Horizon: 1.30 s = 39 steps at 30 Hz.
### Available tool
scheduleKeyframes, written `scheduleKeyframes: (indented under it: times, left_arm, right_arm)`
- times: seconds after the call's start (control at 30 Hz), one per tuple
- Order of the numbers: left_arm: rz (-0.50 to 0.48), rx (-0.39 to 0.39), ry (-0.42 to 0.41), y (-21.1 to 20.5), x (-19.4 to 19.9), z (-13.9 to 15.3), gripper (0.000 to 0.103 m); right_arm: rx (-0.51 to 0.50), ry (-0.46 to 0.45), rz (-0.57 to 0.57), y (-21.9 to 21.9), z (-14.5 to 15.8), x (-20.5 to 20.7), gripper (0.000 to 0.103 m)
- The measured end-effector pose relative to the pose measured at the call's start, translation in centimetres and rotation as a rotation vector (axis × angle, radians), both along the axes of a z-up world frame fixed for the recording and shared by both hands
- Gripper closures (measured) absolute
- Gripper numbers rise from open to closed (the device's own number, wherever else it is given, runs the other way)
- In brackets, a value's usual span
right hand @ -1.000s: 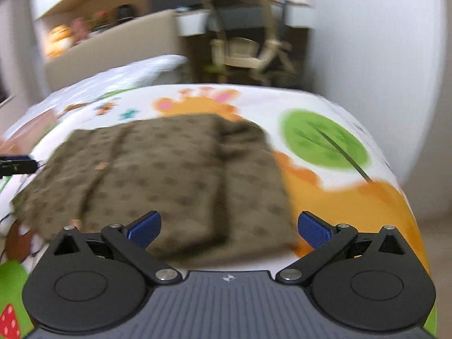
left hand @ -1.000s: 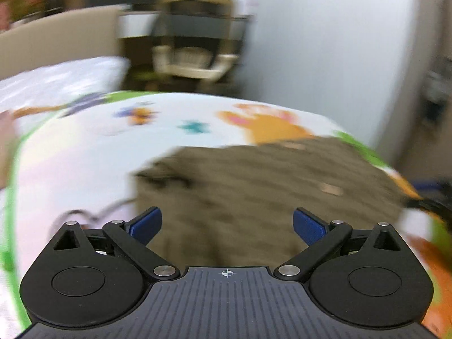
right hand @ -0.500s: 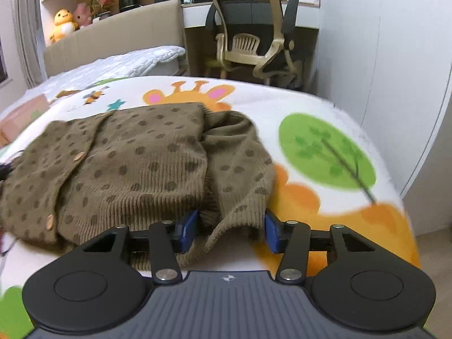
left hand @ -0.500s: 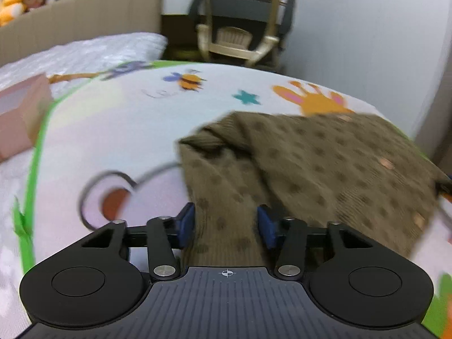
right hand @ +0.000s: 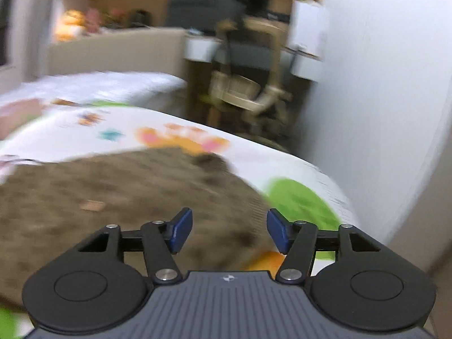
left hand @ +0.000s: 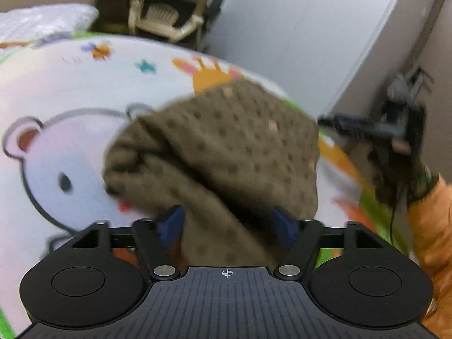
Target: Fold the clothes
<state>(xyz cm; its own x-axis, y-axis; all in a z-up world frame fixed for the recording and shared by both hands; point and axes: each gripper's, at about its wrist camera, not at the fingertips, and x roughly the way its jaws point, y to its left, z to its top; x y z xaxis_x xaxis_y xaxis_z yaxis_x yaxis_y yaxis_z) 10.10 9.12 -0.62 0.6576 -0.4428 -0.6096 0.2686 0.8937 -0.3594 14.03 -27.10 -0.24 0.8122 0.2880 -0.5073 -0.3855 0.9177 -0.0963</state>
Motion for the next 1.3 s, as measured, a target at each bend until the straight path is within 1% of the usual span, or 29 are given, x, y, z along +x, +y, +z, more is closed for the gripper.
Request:
scheduleKeyframes:
  times: [0.03,0.07,0.13,0.23,0.27,0.3,0.33,0.37,0.4,0.43,0.47,0.5,0.53,0.57,0.67,0.77,0.83,0.93,1.07,1.13,1.2,1.27,1.3]
  left_arm:
    - [0.024,0.019,-0.026,0.4,0.0,0.6,0.012]
    - [0.047,0.05,-0.049,0.7,0.2,0.9,0.012]
    - [0.077,0.118,-0.066,0.7,1.4,1.0,0.011]
    - [0.119,0.235,-0.065,0.6,3.5,0.4,0.011]
    - [0.136,0.28,-0.062,0.6,4.0,-0.1,0.011]
    - [0.153,0.323,-0.059,0.6,4.6,-0.5,0.011]
    - [0.175,0.343,-0.053,0.9,5.0,-0.8,0.011]
    - [0.197,0.352,-0.044,1.3,5.3,-0.9,0.011]
    - [0.22,0.362,-0.036,1.7,5.6,-1.1,0.011]
    - [0.237,0.356,-0.026,2.1,5.9,-1.3,0.01]
    - [0.247,0.343,-0.016,2.5,6.0,-1.5,0.01]
    - [0.251,0.335,-0.01,2.8,5.9,-1.7,0.01]
    - [0.252,0.334,-0.006,2.9,5.8,-1.8,0.01]
    - [0.251,0.336,-0.003,2.9,5.7,-1.9,0.01]
    - [0.251,0.339,0.001,3.0,5.4,-2.2,0.009]
    - [0.253,0.336,0.002,3.0,5.1,-2.2,0.009]
    - [0.253,0.337,0.003,3.0,5.1,-2.2,0.009]
    - [0.251,0.344,0.004,2.8,5.3,-2.4,0.008]
    - [0.255,0.344,-0.001,3.0,5.4,-2.4,0.007]
    - [0.299,0.349,-0.008,3.6,5.6,-2.3,0.006]
    - [0.345,0.316,-0.002,4.6,5.8,-2.2,0.005]
    - [0.357,0.281,0.006,5.2,5.8,-2.0,0.005]
    - [0.357,0.282,0.005,5.2,5.8,-1.9,0.005]
  right_arm:
    - [0.015,0.003,0.051,0.9,0.1,-0.7,0.04]
    - [0.029,0.017,0.1,2.0,0.0,-1.2,0.04]
    - [0.046,0.06,0.182,4.0,-0.8,-1.9,0.04]
    - [0.019,0.146,0.284,7.4,-3.0,-2.7,0.039]
    - [0.001,0.155,0.31,8.4,-3.6,-3.1,0.035]
    - [-0.037,0.118,0.314,9.1,-4.0,-4.0,0.035]
    - [-0.075,0.084,0.323,9.6,-4.3,-4.8,0.035]
    - [-0.103,0.067,0.339,9.8,-4.1,-5.3,0.035]
    - [-0.103,0.078,0.346,9.6,-3.8,-5.3,0.034]
    - [-0.096,0.09,0.352,9.4,-3.4,-5.3,0.03]
    - [-0.068,0.105,0.353,9.1,-3.0,-5.3,0.022]
    - [-0.04,0.12,0.354,8.7,-2.6,-5.2,0.016]
    - [-0.011,0.137,0.355,8.5,-2.4,-5.2,0.005]
    - [0.021,0.159,0.357,8.4,-2.3,-4.9,0.0]
    - [0.104,0.222,0.359,8.3,-2.4,-4.3,0.0]
    - [0.072,0.259,0.326,9.1,-3.7,-4.1,0.0]
    - [0.047,0.235,0.32,9.4,-3.9,-4.7,0.0]
    - [0.012,0.229,0.311,9.8,-4.1,-5.3,0.0]
    - [0.043,0.262,0.306,9.0,-4.8,-5.5,0.0]
    - [0.039,0.269,0.31,8.9,-4.8,-5.7,0.0]
    - [0.021,0.27,0.315,9.0,-4.9,-5.8,0.0]
    - [0.013,0.269,0.317,9.1,-4.9,-5.9,0.0]
    - [0.013,0.268,0.317,9.1,-4.9,-5.9,0.0]
